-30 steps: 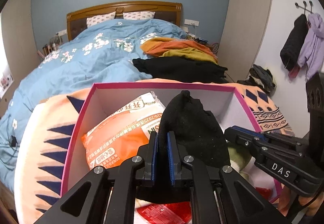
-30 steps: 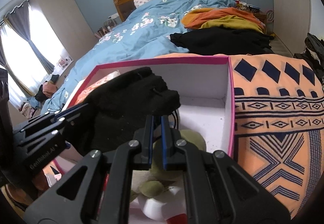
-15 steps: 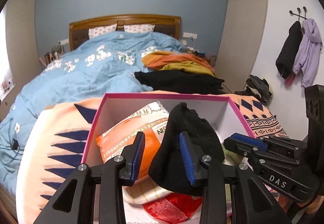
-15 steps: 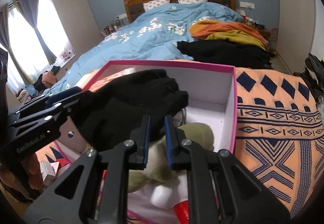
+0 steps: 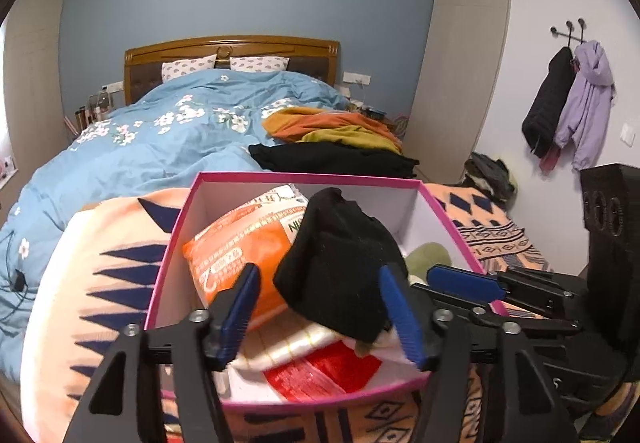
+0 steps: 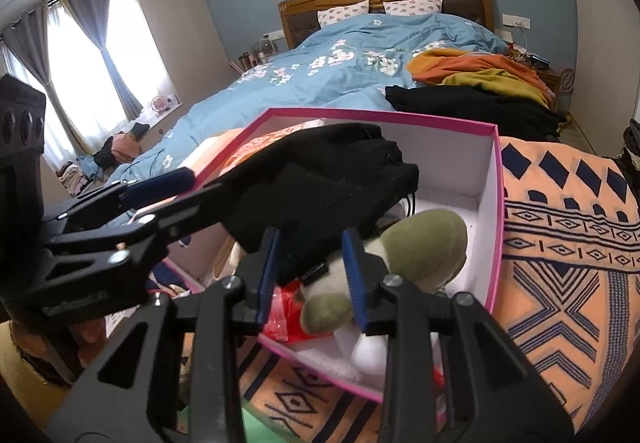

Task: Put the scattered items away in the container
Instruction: 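Move the right gripper back toward the items beside the pink teddy bear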

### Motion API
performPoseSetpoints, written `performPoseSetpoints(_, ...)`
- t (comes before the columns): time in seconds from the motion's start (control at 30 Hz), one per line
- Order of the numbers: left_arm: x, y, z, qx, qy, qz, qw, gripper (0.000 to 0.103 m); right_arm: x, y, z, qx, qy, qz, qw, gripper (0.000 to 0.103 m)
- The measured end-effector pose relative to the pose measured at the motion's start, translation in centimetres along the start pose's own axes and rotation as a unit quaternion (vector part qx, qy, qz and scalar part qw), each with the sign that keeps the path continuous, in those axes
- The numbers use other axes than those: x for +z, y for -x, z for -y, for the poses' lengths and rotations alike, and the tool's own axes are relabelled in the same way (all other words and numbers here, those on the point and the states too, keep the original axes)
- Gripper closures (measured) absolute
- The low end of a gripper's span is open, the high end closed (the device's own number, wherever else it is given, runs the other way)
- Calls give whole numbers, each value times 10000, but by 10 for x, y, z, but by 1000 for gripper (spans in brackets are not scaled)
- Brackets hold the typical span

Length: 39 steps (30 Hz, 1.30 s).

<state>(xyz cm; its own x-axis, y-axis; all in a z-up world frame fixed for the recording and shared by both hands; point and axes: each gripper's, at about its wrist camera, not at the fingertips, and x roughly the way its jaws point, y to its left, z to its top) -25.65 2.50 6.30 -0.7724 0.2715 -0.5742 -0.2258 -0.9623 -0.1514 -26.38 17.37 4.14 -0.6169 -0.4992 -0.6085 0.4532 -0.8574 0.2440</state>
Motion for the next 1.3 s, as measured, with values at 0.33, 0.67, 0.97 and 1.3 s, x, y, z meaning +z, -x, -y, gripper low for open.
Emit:
performPoseSetpoints(0.33, -23, 43, 3, 246, 135, 445, 9986, 8, -27, 19, -4, 1, -52, 167, 9998, 39)
performPoseSetpoints(0.67, -48, 75, 5, 367, 267, 564, 9974, 0, -52, 46, -9, -47, -60, 418, 9991, 17)
performPoseSetpoints(0.97, -65, 119, 8, 486, 333, 515, 9969, 0, -79, 76, -21, 8, 46, 554, 9985, 8)
performPoseSetpoints(1.3, -92, 149, -2, 343, 640, 136, 9973, 0, -107, 100, -51, 260, 236, 543, 9979, 3)
